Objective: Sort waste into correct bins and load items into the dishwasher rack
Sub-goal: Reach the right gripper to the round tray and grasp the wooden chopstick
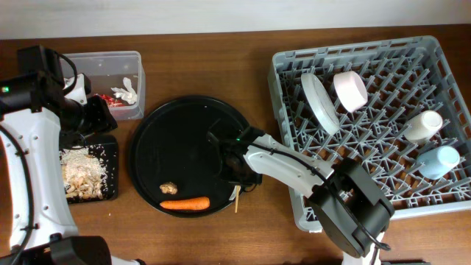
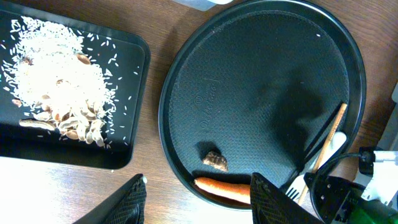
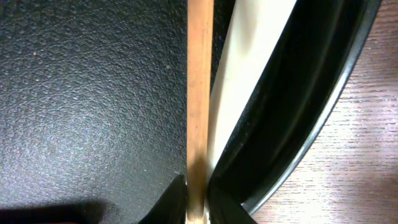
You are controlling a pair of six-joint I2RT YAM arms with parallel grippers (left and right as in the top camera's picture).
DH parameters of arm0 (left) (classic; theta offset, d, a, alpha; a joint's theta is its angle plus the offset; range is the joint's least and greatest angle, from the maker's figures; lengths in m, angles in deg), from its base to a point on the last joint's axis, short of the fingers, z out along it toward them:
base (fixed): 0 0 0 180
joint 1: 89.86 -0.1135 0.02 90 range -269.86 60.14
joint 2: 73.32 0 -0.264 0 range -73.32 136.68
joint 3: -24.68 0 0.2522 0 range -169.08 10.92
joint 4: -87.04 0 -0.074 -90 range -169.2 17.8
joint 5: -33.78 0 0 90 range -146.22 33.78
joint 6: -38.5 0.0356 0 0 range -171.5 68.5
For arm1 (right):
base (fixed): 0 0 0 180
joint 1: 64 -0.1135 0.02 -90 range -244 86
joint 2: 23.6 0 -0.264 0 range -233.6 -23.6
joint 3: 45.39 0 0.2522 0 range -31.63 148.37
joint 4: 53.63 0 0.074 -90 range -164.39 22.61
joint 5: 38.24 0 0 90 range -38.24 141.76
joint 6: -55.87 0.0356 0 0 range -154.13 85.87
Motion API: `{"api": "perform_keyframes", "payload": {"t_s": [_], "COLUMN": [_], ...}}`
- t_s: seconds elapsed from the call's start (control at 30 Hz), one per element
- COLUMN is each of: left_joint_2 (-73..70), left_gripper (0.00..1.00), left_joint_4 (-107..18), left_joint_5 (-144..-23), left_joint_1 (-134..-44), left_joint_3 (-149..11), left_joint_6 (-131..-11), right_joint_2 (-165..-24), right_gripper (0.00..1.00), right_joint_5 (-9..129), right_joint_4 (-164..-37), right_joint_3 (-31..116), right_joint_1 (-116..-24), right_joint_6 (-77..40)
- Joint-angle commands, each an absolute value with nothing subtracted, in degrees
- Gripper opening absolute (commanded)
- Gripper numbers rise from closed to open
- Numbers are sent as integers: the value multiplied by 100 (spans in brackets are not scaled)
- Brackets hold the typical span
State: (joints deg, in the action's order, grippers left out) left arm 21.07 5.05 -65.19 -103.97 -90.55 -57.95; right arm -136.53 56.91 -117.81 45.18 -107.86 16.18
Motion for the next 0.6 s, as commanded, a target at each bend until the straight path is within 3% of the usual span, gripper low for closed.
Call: {"api": "perform_keyframes", "payload": {"t_s": [0.0, 0.23, 0.57], "left_joint_2": [2085, 2085, 2085], "left_gripper": [53, 53, 53], "left_joint_4": [511, 507, 507], "left_joint_5": [-6539, -6539, -6539], "left_joint_1": [-10417, -10419, -10417], "left_joint_3": [-9059, -9059, -9059], "left_joint_6": [-5725, -5725, -5725], "right_joint_2": [-13454, -13454, -13465], "right_gripper": [20, 22, 21], "right_joint_5": [5597, 5086, 5127], "right_joint_4": [-11796, -11420, -11472], "right_joint_3": [4619, 4628, 4488], "right_joint_1": [-10703, -10698, -10716], "right_joint_6": [1546, 953, 1071]}}
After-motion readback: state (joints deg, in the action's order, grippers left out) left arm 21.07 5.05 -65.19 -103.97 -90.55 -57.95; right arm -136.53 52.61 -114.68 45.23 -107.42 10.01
